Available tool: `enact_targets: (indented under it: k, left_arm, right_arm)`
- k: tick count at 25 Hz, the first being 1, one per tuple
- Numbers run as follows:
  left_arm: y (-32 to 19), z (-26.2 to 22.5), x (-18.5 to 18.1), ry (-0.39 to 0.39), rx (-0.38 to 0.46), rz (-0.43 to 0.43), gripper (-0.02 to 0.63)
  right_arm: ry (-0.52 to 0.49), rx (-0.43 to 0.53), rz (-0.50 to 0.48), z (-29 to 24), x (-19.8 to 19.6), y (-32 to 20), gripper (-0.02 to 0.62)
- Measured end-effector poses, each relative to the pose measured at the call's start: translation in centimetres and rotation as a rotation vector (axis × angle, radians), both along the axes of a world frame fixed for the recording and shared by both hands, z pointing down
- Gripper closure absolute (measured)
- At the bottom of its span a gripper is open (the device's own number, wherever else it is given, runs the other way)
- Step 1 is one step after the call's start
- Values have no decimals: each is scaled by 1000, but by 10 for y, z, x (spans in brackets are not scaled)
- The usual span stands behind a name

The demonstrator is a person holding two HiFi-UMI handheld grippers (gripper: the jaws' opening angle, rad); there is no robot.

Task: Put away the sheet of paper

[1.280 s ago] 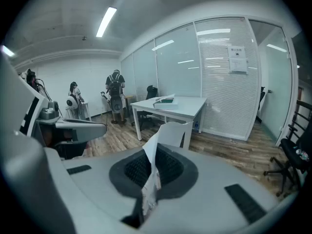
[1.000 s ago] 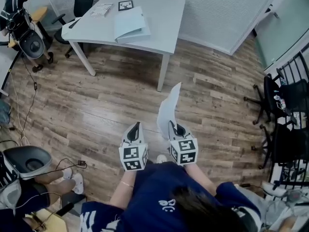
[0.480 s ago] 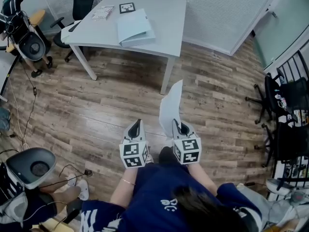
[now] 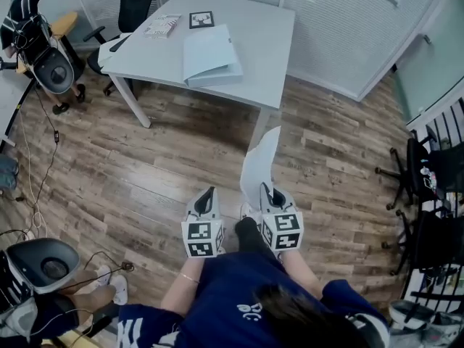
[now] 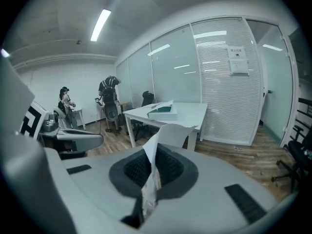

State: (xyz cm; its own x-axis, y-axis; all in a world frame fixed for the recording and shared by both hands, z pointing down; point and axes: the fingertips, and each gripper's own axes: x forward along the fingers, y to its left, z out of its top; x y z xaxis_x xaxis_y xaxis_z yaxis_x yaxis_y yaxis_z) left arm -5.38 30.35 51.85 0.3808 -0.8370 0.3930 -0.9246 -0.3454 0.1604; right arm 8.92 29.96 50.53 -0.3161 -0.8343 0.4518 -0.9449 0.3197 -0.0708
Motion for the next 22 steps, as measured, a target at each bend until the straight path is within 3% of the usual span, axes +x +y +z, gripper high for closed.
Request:
enact_targets:
  k: [9, 22]
  left_arm:
    - [-99, -16, 43, -24, 23, -16, 603]
    - [-194, -17, 87, -25, 27, -99, 603]
  right_arm:
    - [0, 57, -93, -23, 23, -111, 588]
    - [17, 111, -164, -42, 59, -203, 588]
